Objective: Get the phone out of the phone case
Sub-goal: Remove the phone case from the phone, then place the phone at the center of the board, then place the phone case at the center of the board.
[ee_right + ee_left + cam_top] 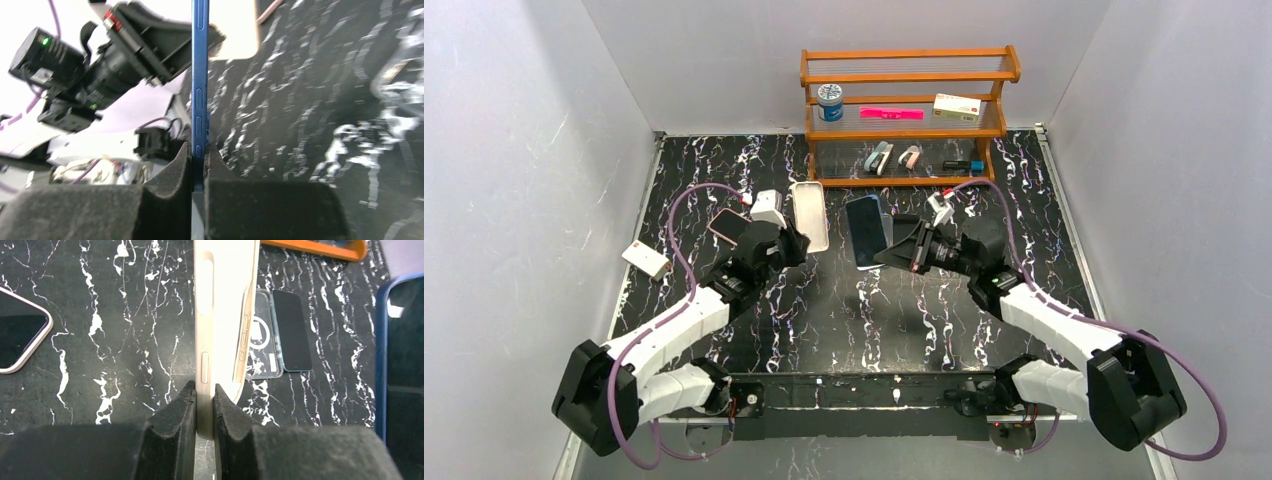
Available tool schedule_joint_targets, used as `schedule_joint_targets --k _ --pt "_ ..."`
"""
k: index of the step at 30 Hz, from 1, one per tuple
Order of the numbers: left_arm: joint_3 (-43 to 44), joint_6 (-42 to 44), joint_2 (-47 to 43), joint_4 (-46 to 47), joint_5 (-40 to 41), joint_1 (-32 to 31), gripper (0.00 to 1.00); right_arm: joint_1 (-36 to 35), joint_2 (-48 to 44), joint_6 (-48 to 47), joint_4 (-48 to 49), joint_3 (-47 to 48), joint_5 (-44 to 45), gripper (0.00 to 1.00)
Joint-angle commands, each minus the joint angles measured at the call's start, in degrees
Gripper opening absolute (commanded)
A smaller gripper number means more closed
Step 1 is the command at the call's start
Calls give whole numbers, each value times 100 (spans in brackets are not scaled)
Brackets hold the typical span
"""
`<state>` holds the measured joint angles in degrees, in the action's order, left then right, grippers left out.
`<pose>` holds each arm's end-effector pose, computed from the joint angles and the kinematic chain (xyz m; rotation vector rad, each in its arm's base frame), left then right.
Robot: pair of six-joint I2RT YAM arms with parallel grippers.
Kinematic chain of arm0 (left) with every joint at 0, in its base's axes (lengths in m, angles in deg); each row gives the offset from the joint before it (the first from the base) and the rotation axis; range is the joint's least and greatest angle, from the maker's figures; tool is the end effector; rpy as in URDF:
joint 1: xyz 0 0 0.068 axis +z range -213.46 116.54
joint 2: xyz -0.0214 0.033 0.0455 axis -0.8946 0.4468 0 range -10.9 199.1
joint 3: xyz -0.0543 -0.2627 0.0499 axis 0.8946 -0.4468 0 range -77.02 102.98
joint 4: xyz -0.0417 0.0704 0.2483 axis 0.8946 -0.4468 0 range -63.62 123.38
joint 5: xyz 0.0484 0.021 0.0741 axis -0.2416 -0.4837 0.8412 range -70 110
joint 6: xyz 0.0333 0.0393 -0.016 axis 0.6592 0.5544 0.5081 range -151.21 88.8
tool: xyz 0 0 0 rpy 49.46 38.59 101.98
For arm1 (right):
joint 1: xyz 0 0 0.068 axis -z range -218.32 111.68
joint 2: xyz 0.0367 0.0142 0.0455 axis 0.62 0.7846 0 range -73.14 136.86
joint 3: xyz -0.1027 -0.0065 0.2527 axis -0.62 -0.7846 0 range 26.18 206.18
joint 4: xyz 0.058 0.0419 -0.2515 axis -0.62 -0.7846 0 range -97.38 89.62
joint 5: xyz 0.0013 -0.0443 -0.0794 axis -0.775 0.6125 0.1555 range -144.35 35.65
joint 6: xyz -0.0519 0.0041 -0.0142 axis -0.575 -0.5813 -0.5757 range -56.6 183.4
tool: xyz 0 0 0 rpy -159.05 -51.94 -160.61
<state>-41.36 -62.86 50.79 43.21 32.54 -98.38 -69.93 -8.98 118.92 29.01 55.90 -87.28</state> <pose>0.2058 -0.1344 0.2619 -0.1017 1.8879 -0.6034 0.1980 0.1446 0.2529 -0.1066 1.9183 1.5671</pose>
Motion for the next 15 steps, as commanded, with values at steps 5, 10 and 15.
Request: schedule_joint_targets --k 5,10,15 --pt "402 -129 695 22 -1032 602 0 1605 -251 -1546 -1734 708 254 1" --pt "639 -378 1491 309 -1744 762 0 2677 215 -1965 -1953 751 -189 1" --pt "1057 -411 2350 391 -2262 810 0 3266 952 -2331 -1956 820 -397 1"
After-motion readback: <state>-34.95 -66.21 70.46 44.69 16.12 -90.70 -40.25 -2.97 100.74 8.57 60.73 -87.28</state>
